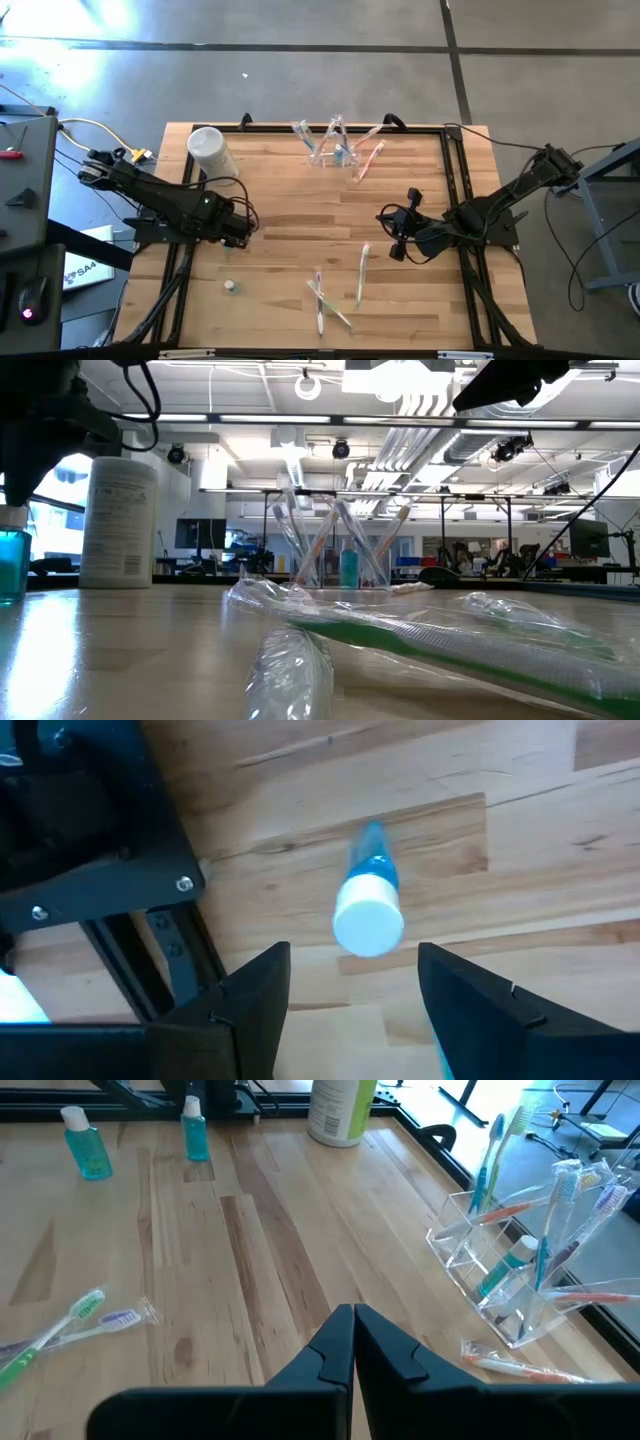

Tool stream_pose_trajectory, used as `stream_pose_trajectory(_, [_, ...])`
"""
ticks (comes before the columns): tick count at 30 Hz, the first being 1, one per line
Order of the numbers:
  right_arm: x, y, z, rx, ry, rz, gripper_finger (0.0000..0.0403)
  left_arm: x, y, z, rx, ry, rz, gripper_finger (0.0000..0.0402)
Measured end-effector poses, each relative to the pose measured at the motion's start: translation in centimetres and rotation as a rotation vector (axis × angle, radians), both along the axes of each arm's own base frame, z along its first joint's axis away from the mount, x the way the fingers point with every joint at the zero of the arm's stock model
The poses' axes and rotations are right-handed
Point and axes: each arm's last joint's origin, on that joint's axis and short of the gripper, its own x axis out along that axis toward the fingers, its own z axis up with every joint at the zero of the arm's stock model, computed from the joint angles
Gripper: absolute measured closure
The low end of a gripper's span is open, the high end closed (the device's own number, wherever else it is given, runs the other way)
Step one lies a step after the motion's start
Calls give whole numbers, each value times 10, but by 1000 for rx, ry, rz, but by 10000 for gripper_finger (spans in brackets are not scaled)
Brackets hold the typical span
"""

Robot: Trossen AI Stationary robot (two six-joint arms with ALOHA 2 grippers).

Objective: Pick & Place toothbrushing station
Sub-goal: Put the top mouthwash into the transparent organizer

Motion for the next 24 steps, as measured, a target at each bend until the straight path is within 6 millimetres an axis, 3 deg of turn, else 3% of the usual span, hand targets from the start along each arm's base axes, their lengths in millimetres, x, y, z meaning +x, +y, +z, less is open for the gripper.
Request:
stream_pose_trajectory(7, [0, 0, 0, -1, -1, -2, 399, 8, -2, -5, 0, -98, -82, 187])
stream_pose_trajectory(24, [0, 0, 0, -1, -1, -2, 400, 6, 0, -5, 38, -79, -87, 187])
